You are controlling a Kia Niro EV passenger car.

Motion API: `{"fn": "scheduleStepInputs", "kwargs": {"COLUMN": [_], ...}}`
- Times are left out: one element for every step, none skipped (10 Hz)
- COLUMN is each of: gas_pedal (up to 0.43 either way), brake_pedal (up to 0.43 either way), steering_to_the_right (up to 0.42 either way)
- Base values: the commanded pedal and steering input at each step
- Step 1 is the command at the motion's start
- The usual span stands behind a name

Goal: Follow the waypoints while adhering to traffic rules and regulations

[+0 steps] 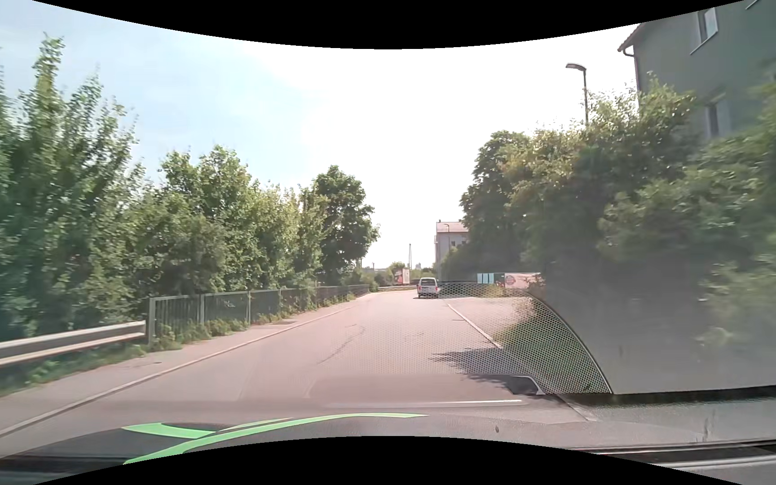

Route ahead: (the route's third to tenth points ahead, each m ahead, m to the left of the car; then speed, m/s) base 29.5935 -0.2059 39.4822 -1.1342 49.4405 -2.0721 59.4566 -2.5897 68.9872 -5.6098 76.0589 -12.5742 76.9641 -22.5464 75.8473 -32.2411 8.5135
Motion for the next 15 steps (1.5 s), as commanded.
{"fn": "scheduleStepInputs", "kwargs": {"gas_pedal": [0.169, 0.169, 0.169, 0.169, 0.169, 0.169, 0.169, 0.169, 0.169, 0.169, 0.169, 0.169, 0.169, 0.157, 0.157], "brake_pedal": [0.000, 0.000, 0.000, 0.000, 0.000, 0.000, 0.000, 0.000, 0.000, 0.000, 0.000, 0.000, 0.000, 0.000, 0.000], "steering_to_the_right": [0.057, 0.053, 0.046, 0.040, 0.036, 0.031, 0.027, 0.022, 0.018, 0.015, 0.012, 0.011, 0.009, 0.005, 0.003]}}
